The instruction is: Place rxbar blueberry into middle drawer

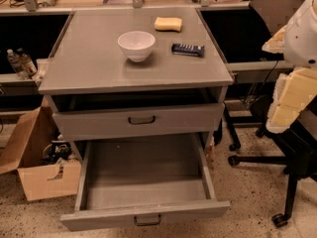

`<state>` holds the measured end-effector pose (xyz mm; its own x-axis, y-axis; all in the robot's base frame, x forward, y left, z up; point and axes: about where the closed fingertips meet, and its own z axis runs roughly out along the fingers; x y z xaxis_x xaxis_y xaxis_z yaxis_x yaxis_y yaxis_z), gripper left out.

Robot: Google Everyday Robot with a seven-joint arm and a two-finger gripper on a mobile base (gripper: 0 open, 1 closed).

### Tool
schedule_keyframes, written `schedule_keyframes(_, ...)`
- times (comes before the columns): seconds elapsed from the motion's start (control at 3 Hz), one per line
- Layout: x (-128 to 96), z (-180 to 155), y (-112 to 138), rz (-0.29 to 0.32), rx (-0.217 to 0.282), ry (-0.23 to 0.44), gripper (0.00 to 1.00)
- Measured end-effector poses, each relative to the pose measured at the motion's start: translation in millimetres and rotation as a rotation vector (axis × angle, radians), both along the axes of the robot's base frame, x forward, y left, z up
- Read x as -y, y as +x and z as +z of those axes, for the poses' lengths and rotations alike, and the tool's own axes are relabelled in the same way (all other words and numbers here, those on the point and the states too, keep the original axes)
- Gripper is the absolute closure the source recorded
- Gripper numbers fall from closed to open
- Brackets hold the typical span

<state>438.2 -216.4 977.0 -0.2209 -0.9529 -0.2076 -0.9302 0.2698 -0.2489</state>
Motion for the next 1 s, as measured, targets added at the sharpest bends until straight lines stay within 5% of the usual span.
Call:
schedule_keyframes(0.33,0,0,0,0.0,0.0,0.0,0.0)
schedule_keyframes(0.67,-9,-9,13,0.014,0.015,0.098,0.0)
schedule_keyframes(1.0,-41,-31,78,0.097,0.051,0.262,0.0)
